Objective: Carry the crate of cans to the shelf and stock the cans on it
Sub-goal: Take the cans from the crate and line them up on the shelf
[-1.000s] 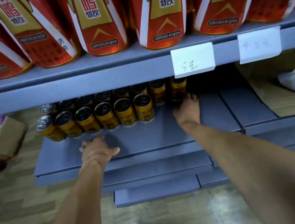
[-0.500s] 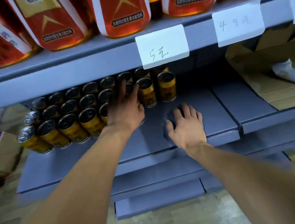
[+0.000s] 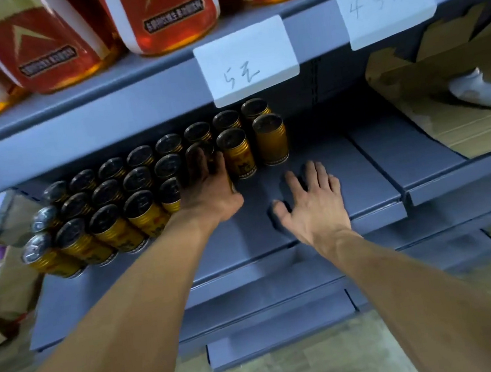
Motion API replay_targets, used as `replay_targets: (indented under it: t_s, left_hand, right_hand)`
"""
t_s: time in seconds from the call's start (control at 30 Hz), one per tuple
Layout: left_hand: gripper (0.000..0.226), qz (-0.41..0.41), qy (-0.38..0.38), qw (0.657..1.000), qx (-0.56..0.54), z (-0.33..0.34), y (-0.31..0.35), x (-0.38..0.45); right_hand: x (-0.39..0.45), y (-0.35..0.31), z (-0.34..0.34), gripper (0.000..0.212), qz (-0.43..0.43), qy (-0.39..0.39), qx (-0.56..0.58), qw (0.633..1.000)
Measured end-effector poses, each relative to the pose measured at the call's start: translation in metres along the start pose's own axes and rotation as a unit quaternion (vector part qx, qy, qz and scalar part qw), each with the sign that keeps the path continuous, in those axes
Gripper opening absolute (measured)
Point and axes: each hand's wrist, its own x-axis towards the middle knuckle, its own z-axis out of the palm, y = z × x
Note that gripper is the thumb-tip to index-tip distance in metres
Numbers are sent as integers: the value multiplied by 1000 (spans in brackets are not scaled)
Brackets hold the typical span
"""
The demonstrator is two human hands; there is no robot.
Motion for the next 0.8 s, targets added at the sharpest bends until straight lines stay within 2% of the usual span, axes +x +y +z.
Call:
replay_targets:
  t_s: [0.73, 0.8]
  left_hand:
    - [92, 26, -3, 1000, -11, -11, -6, -9]
    - [87, 45, 23, 999, 1, -13, -11, -13]
  right_hand:
    - [-4, -14, -10, 79, 20, -6, -3, 1000]
    - [-3, -17, -11, 79, 19, -10, -4, 1000]
